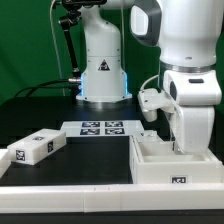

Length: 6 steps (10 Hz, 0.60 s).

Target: Assemble cabinet

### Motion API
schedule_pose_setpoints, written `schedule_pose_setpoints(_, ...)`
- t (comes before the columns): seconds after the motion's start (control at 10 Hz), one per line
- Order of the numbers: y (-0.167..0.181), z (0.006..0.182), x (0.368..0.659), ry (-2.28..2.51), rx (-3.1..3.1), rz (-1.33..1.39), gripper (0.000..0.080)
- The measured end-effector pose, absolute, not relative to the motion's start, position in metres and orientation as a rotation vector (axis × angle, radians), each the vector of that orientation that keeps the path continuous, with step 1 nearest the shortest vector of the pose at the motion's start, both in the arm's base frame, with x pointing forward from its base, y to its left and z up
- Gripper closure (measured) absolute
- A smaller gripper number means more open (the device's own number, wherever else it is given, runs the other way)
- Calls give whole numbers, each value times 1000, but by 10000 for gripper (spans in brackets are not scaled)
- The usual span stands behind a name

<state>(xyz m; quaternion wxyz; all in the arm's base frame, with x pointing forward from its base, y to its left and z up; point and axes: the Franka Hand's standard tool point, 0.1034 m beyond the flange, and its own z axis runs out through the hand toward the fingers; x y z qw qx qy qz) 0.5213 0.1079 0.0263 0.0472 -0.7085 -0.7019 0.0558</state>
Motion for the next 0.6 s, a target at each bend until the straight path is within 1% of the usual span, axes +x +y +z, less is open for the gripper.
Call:
schedule_pose_setpoints(0.1, 104, 27, 522, -2140, -2163, 169, 503)
schedule_pose_setpoints(0.2, 103, 30, 522, -2138, -2168, 167, 503)
schedule_pose_setpoints(0.3, 101, 36, 522, -2142, -2175, 164, 321)
schedule_pose_setpoints(0.4, 101, 44, 517, -2132, -2197, 163, 321)
schedule_pose_setpoints(0.5, 102, 54, 509, -2096, -2251, 156, 113)
schedule_pose_setpoints(0.6, 106, 63, 498, -2082, -2294, 120, 31)
